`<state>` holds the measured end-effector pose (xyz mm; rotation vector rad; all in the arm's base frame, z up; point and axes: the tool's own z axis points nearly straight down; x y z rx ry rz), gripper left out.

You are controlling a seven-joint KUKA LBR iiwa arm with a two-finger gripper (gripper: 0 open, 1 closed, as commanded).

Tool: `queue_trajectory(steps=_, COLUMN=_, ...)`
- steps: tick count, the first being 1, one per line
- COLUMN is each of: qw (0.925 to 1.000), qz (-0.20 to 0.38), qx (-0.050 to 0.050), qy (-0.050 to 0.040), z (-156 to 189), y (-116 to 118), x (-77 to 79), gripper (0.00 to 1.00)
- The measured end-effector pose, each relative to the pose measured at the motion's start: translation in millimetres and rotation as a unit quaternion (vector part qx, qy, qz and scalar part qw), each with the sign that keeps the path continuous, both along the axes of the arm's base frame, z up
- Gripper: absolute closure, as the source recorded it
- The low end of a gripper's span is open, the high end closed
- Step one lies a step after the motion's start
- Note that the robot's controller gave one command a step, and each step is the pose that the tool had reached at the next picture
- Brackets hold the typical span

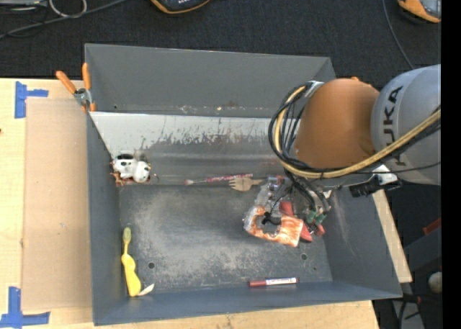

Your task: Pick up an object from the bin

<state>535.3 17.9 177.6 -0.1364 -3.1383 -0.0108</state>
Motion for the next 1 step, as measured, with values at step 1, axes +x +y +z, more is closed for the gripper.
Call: queue_trajectory(steps=1, qw=1.0, qz=0.0, qx=0.0, qy=-0.0011, z=36.6, y=-0.1, x=0.6, gripper=1.0)
